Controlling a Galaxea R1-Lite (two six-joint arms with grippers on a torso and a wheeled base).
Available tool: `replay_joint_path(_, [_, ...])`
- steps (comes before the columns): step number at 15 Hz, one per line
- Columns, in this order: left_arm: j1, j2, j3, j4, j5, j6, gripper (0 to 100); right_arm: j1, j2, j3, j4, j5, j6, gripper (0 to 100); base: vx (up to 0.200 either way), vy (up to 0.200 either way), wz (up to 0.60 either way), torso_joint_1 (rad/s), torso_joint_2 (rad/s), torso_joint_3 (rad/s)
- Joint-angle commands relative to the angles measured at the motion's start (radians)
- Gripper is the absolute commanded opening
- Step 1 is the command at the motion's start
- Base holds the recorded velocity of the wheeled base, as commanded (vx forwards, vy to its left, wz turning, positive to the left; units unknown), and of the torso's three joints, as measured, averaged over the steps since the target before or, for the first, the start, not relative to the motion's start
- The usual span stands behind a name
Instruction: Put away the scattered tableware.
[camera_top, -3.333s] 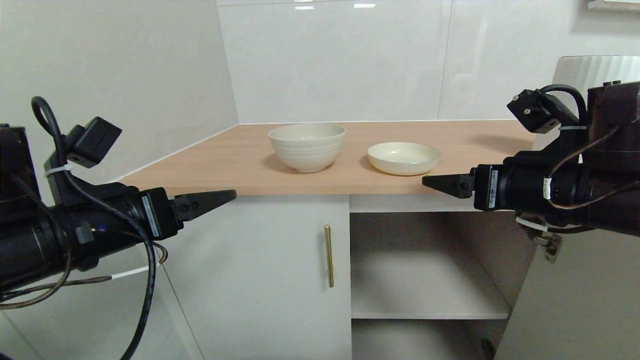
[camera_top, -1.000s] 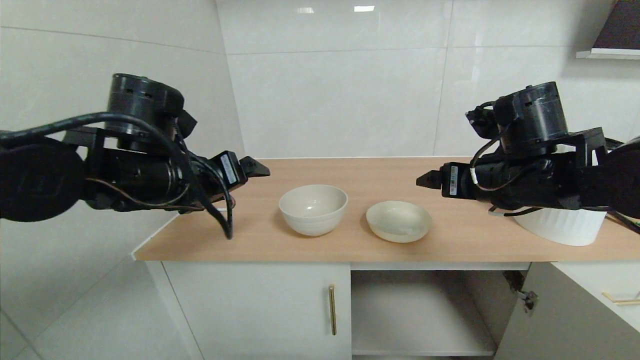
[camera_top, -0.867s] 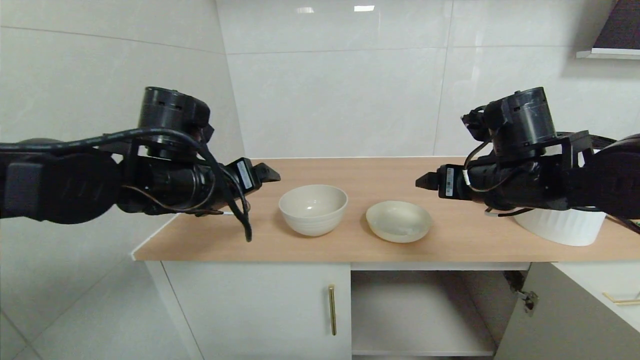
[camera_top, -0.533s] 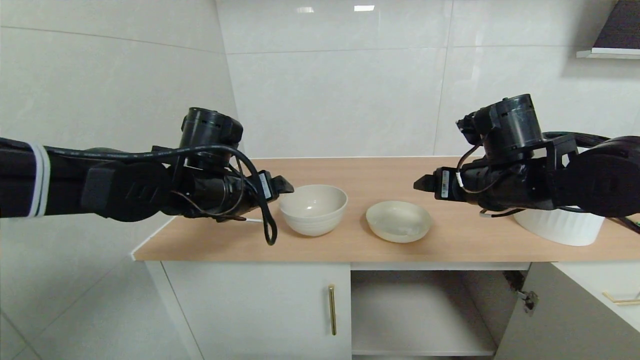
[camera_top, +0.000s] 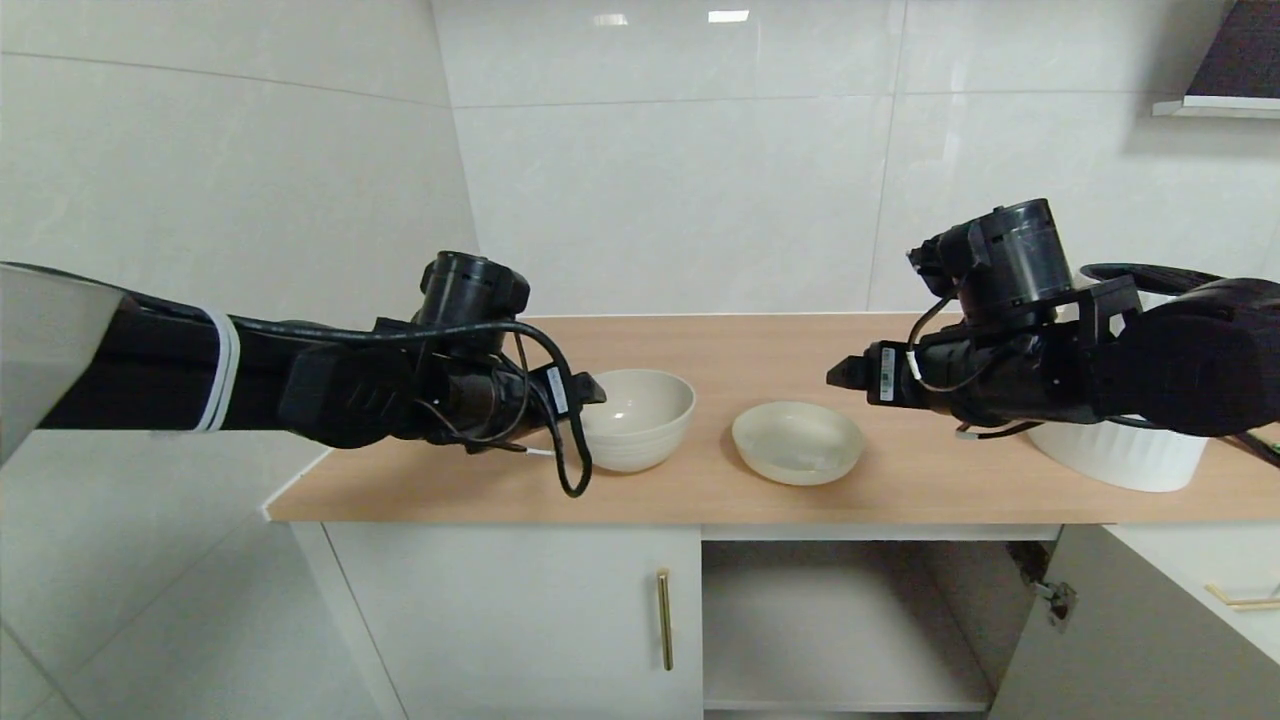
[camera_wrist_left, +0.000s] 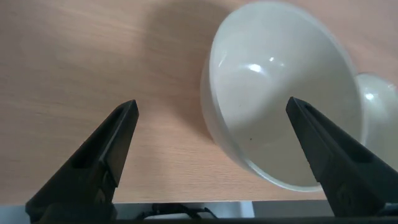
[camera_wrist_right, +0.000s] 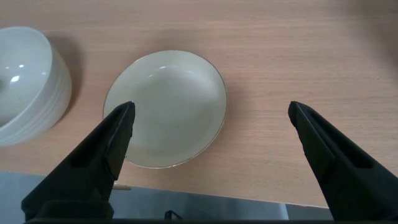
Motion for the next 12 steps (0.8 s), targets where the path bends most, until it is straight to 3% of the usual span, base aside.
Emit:
replay_joint_path(1, [-0.003,0.018,-0.001,0.000,0.000,0.001,100,0.000,0.001,-0.001,0.000,-0.001,0.000,100,0.000,0.000,0.00,0.000,0.00,0.000])
replay_joint_path(2, [-0.003,0.020,-0.001,0.000,0.000,0.001,0,0.000,0.000,-0.001,0.000,-0.001,0.000,100,0.000,0.000,0.00,0.000,0.00,0.000])
replay_joint_path(8, [-0.008,-0.029,0.007,0.002,0.012,-0.001,0,0.000,-0.003,-0.001,0.000,-0.001,-0.002,100,0.000,0.000,0.00,0.000,0.00,0.000])
replay_joint_path(12, [-0.008,-0.129,0.062,0.002,-0.002,0.002,0,-0.002,0.020,-0.008,0.006,-0.005,-0.002,100,0.000,0.000,0.00,0.000,0.00,0.000])
